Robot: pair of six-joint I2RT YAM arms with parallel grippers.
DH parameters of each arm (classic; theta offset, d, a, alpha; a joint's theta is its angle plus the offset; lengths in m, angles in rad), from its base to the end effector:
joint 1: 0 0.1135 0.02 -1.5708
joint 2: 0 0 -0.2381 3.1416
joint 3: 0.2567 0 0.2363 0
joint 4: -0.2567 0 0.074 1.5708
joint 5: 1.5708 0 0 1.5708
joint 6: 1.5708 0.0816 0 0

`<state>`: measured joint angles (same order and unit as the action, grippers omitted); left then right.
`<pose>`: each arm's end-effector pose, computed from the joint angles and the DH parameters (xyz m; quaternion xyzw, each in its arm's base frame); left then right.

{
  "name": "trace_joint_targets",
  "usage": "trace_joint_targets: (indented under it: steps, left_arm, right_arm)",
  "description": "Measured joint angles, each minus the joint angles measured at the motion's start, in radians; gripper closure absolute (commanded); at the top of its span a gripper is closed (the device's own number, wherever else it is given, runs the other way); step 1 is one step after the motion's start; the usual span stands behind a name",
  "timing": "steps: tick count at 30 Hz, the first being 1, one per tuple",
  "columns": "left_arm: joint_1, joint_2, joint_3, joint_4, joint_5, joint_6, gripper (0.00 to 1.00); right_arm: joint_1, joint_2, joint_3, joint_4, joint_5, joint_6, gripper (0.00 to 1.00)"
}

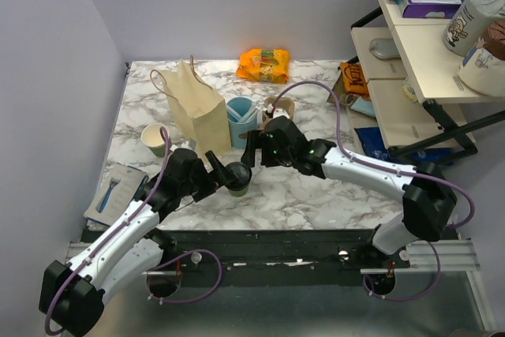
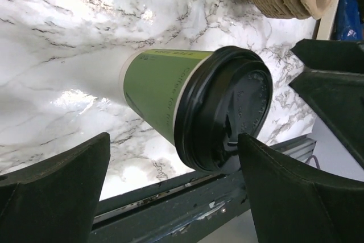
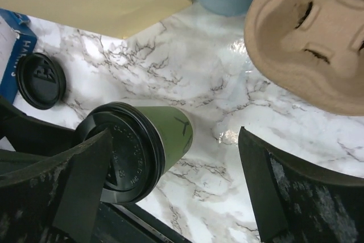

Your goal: Pack the takeout coffee

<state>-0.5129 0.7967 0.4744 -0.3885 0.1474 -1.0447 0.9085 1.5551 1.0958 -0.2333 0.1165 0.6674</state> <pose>0.1741 -0.1118 0.1673 -0.2086 0.8827 -0.3397 0.2489 0.2332 0.2836 0.2050 -0.0841 0.9000 0.2637 0.3367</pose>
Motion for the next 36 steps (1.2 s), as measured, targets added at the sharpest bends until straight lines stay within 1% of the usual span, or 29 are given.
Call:
trace_joint_targets:
  steps: [4,8,11,15,16,18,20,24,27,30,32,36]
  left_arm:
    - [0.000,-0.020,0.064,-0.081,-0.027,0.035,0.01]
    - [0.000,-0.066,0.118,-0.148,-0.066,0.060,0.01]
    - [0.000,-0.092,0.130,-0.165,-0.080,0.070,0.01]
    - [0.000,-0.086,0.115,-0.156,-0.082,0.076,0.01]
    - [0.000,-0.079,0.108,-0.150,-0.079,0.076,0.04]
    - [0.000,-0.047,0.080,-0.113,-0.069,0.074,0.05]
    - [0.000,-0.019,0.052,-0.076,-0.057,0.073,0.08]
    - [0.000,0.035,-0.003,0.055,0.005,0.045,0.13]
    - [0.000,0.064,-0.034,0.148,0.049,0.021,0.17]
    - [-0.002,0.098,-0.039,0.205,0.076,0.006,0.18]
    - [-0.008,0.138,-0.040,0.256,0.096,-0.007,0.21]
    - [-0.042,0.209,-0.043,0.360,0.127,-0.040,0.24]
  right_arm:
    - [-0.001,-0.076,0.006,-0.021,0.032,-0.042,0.00]
    - [-0.001,-0.226,-0.013,-0.006,0.082,-0.072,0.00]
    - [-0.003,-0.351,-0.072,0.053,0.093,-0.108,0.00]
    - [-0.006,-0.448,-0.153,0.075,0.093,-0.139,0.00]
    - [-0.006,-0.477,-0.183,0.076,0.093,-0.142,0.00]
    - [-0.006,-0.549,-0.255,0.074,0.093,-0.143,0.00]
    - [-0.006,-0.616,-0.306,0.070,0.096,-0.140,0.00]
    - [-0.006,-0.699,-0.356,0.054,0.114,-0.122,0.00]
    - [-0.006,-0.716,-0.373,0.035,0.125,-0.113,0.00]
    - [-0.006,-0.712,-0.385,0.014,0.125,-0.115,0.00]
    - [-0.006,-0.699,-0.385,0.005,0.126,-0.120,0.00]
    - [-0.006,-0.672,-0.385,-0.002,0.126,-0.127,0.00]
